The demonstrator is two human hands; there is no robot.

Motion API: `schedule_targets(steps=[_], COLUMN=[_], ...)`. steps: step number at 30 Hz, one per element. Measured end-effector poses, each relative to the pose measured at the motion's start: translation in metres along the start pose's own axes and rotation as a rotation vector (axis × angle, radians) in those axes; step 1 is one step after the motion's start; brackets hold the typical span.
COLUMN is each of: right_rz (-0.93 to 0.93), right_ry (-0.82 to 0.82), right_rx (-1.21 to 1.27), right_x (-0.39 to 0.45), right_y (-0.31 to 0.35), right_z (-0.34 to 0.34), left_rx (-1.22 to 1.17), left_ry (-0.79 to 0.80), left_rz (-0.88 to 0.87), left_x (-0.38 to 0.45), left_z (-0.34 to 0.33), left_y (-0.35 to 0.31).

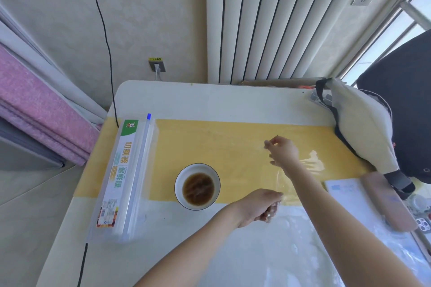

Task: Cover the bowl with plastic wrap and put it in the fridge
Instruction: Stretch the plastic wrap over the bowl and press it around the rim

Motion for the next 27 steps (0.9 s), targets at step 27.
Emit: schedule_targets(steps=[27], right_rz=[-0.225], right_ry=[-0.102], right_rx=[-0.101], right_x=[0.022], right_y=[-0.057], right_z=[-0.069], left_rx=[0.738], left_ry=[-0.461], left_rz=[0.239], left_x=[0.078], left_z=[0.046], left_y=[0.073])
Point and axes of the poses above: each hand's wrist, its own x-axis towards the middle knuckle, its own z-axis out of the back of the hand, y = z × x, the point moved 6 cm from there along x, towards the middle knuckle, and after that the axes turned 15 degrees about z, right-handed, at the moved point
